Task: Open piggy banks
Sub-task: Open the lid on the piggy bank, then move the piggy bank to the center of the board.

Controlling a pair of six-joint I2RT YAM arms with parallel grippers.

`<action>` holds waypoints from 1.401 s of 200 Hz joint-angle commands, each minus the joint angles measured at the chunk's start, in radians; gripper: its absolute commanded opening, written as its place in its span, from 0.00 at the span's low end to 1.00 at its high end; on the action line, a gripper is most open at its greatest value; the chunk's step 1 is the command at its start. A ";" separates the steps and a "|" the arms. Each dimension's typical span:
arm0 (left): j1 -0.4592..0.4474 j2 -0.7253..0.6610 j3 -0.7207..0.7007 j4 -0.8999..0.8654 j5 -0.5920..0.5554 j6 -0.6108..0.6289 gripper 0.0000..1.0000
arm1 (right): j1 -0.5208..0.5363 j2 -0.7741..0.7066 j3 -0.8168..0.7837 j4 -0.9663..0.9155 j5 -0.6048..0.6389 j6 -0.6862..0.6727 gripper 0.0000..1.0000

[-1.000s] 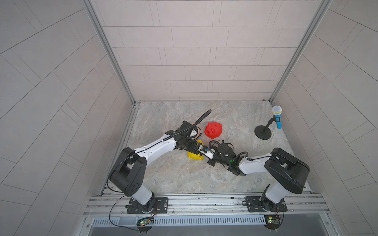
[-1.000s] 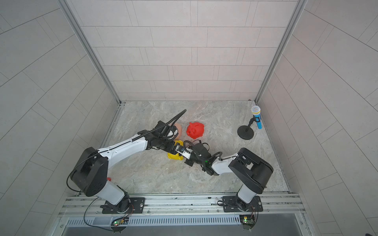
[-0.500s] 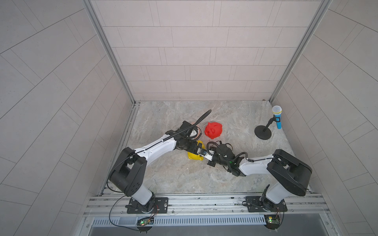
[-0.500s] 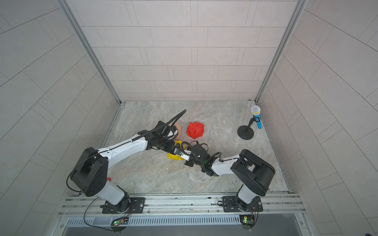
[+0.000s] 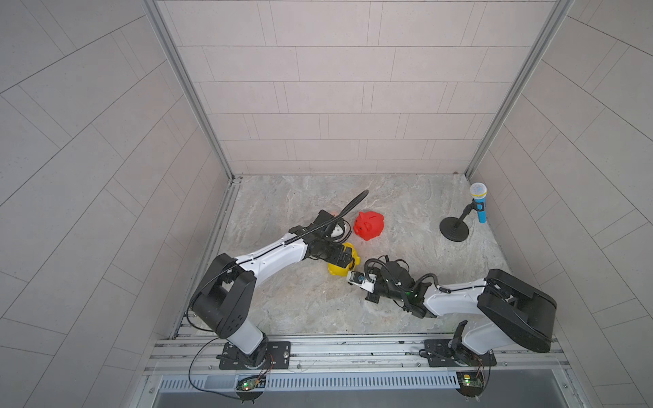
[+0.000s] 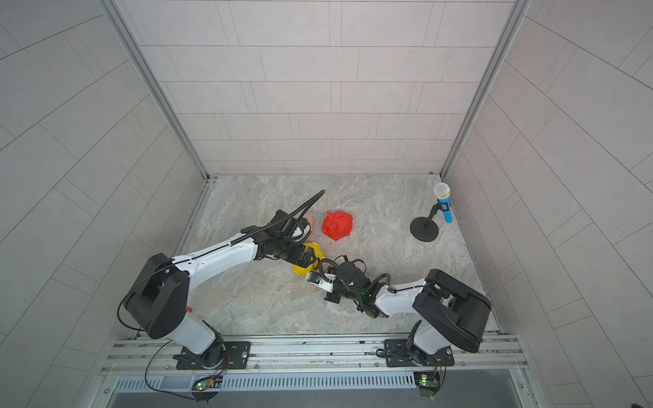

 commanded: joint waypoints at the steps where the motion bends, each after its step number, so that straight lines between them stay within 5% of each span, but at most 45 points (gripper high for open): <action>1: 0.006 0.023 0.001 -0.011 -0.046 -0.004 0.95 | -0.001 -0.031 -0.010 0.010 0.011 0.050 0.00; 51: 0.006 -0.016 -0.015 -0.038 -0.133 -0.034 0.95 | -0.019 -0.083 0.003 -0.019 0.058 0.166 0.00; 113: 0.063 -0.165 -0.119 -0.071 -0.387 -0.150 1.00 | -0.019 -0.071 0.071 -0.060 0.097 0.316 0.00; 174: 0.268 -0.281 -0.265 0.108 -0.317 -0.274 1.00 | 0.009 0.067 0.162 0.000 0.079 0.475 0.00; 280: 0.334 -0.439 -0.351 0.188 -0.394 -0.330 1.00 | 0.040 0.311 0.375 0.055 0.095 0.596 0.00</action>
